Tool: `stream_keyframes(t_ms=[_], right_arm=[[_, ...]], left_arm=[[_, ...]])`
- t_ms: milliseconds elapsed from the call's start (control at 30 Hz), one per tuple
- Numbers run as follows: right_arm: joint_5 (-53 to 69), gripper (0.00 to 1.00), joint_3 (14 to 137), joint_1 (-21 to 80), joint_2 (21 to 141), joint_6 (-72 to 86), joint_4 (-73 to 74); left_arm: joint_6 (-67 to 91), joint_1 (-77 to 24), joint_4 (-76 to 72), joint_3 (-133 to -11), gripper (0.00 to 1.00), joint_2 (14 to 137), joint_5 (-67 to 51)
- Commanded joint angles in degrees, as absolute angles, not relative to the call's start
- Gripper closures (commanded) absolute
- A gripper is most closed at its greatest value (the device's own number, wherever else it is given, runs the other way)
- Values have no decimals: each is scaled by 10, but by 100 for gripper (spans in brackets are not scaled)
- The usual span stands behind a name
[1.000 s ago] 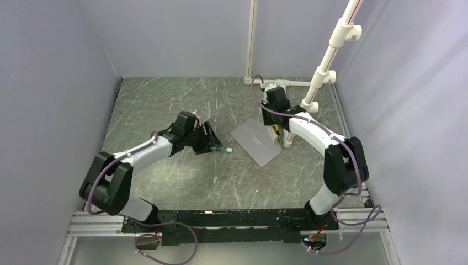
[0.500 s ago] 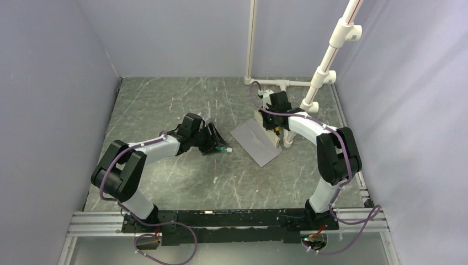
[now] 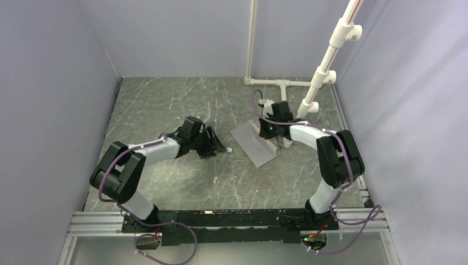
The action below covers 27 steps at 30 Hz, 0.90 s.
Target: Place the letter into the envelope and seal it
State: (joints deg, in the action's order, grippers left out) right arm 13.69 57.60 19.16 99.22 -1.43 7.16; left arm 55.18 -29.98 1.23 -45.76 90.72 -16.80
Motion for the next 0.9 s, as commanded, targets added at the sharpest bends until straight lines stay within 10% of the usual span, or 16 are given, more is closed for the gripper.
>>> stream_keyframes(t_ms=[0,867], right_arm=[[186,100,520,196,940,50,23],[-28,100,433,351,841,472,-11]], left_arm=[[555,-304,32,-434,38,877,-113],[551,-304,59,-396,37,848,-48]])
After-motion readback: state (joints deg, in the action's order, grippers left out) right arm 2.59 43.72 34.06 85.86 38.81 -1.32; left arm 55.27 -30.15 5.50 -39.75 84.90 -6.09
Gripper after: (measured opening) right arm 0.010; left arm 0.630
